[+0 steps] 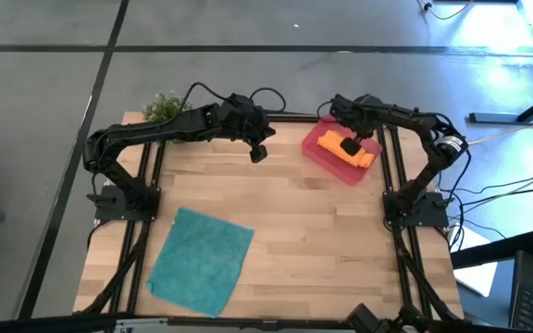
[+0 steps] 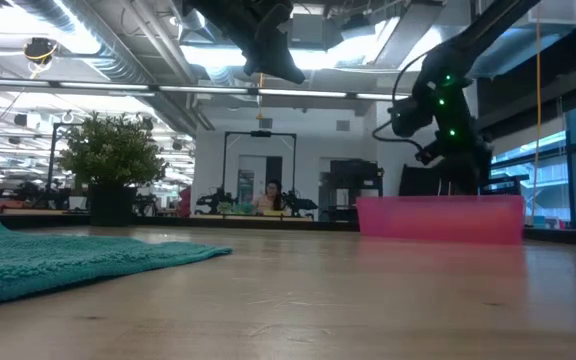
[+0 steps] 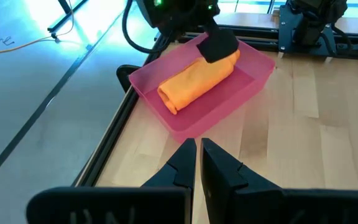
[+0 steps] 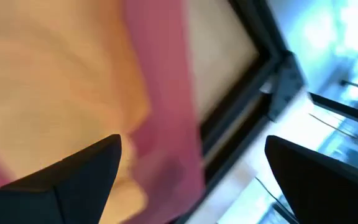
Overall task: Roll microfiber towels into tight, uniform cylinder then place into a basket
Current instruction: Adjust the bin, then fold the blue microfiber towel
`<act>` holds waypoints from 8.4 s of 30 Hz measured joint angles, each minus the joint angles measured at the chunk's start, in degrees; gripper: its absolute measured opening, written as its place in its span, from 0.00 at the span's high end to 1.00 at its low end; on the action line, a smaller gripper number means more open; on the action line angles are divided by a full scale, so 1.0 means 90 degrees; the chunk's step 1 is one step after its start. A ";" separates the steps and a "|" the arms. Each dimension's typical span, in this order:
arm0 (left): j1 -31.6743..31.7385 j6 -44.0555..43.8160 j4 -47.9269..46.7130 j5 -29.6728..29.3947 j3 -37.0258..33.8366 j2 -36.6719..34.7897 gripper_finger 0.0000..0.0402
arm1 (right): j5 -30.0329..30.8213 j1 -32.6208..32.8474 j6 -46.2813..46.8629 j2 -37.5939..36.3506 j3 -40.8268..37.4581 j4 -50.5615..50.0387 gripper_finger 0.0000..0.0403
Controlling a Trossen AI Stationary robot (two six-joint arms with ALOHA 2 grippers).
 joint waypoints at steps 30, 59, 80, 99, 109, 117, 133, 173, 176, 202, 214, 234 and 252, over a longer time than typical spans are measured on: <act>0.0001 0.0001 0.0007 0.0000 0.0000 0.0000 0.97 | 0.0216 -0.0617 -0.1012 0.0012 -0.0066 0.2113 0.03; -0.0001 0.0000 0.0006 0.0000 0.0000 0.0000 0.97 | -0.1368 -0.0752 -0.2209 -0.0460 -0.0064 0.2434 0.03; -0.0001 0.0001 0.0007 0.0002 0.0000 0.0000 0.97 | -0.0229 -0.1037 -0.2715 0.0474 -0.0065 0.4108 0.03; -0.0001 -0.0001 0.0007 0.0002 0.0000 0.0000 0.97 | -0.0110 -0.0713 -0.2195 0.0461 0.1003 0.3526 0.03; -0.0001 0.0001 0.0005 0.0001 0.0000 0.0000 0.97 | -0.0183 -0.0519 -0.2177 0.0430 0.1637 0.3108 0.03; 0.0001 -0.0001 0.0006 0.0001 0.0000 0.0000 0.97 | -0.2577 -0.0220 -0.1880 0.0430 0.1767 0.2757 0.03; -0.0001 0.0001 0.0007 0.0001 0.0000 0.0000 0.97 | -0.7474 0.0326 -0.2299 0.0430 0.1770 0.2907 0.03; -0.0448 -0.1359 -0.2799 -0.0445 -0.0002 -0.0935 0.97 | -0.5363 0.2659 -0.1248 -0.0279 0.1770 0.2140 0.03; -0.0823 -0.2068 -0.3633 -0.0995 -0.0001 -0.1458 0.97 | -0.5366 0.2774 -0.1263 -0.0328 0.1770 0.2139 0.03; -0.3496 -0.8504 -0.6667 -0.1615 0.0000 -0.2132 0.97 | -0.6042 0.3235 -0.1857 -0.0328 0.1770 0.2257 0.03; -0.3491 -0.8567 -0.6668 -0.1440 0.0000 -0.2082 0.97 | -0.6053 0.3235 -0.1705 -0.0325 0.1770 0.2251 0.03; -0.3486 -0.9354 -0.7575 -0.0885 -0.0368 -0.2091 0.71 | -0.5893 0.3895 -0.1513 -0.0160 0.1770 0.2995 0.03; -0.3503 -0.8998 -0.6829 0.0201 -0.2741 -0.2118 0.71 | -0.5774 0.4926 0.0712 0.0765 0.1770 0.4163 0.14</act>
